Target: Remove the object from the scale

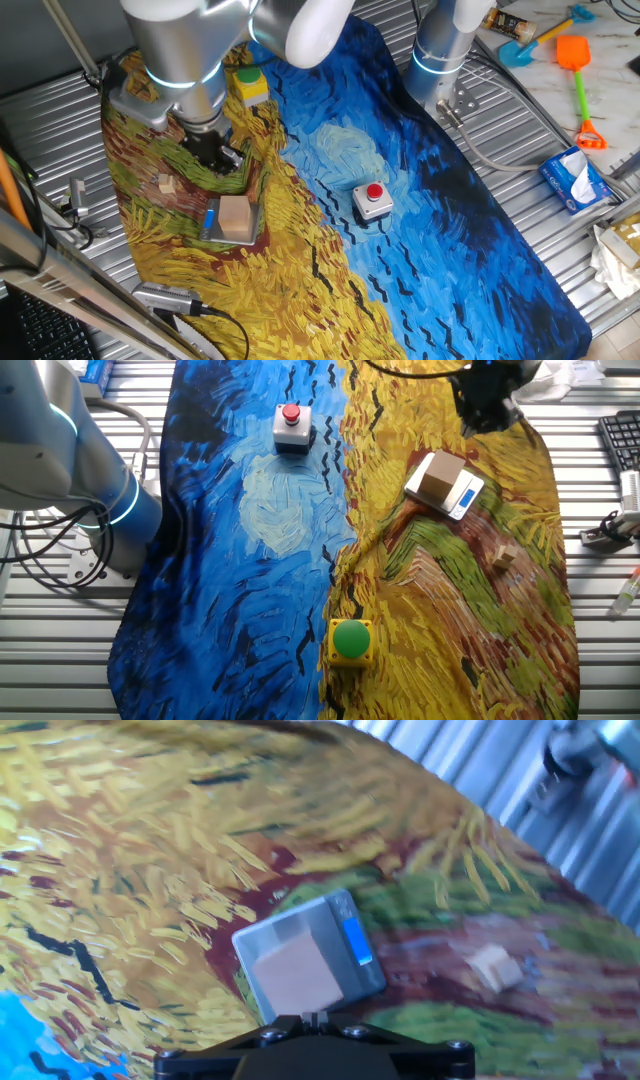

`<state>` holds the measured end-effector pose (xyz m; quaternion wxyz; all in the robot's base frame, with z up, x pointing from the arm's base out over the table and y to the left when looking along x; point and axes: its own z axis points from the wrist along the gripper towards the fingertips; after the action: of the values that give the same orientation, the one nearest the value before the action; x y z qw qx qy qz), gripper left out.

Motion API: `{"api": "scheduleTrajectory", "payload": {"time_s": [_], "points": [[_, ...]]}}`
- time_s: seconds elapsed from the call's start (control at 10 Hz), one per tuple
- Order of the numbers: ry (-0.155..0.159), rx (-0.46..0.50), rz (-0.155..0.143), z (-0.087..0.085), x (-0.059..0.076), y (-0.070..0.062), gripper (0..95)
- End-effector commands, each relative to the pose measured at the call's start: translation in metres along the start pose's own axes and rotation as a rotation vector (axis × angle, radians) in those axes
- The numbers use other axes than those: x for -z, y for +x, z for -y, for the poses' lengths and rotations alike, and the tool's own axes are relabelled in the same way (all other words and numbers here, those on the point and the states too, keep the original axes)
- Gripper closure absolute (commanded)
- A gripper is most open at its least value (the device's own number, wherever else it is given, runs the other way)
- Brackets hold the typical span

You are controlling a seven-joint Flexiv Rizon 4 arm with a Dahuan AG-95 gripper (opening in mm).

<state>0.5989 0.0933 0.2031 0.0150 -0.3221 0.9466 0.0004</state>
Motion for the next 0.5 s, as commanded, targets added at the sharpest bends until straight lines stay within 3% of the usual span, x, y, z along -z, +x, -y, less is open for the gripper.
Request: {"api": "scheduleTrajectory", "payload": {"time_s": [0.1,0.2,0.5], "points": [[-0.057,0.193,0.093,0.000,-0.005,-0.007,95.0],[-0.067,0.222,0.112,0.001,-0.010,-0.008,76.0],[-0.062,0.277,0.100,0.002,-0.018,-0.009,19.0]]}}
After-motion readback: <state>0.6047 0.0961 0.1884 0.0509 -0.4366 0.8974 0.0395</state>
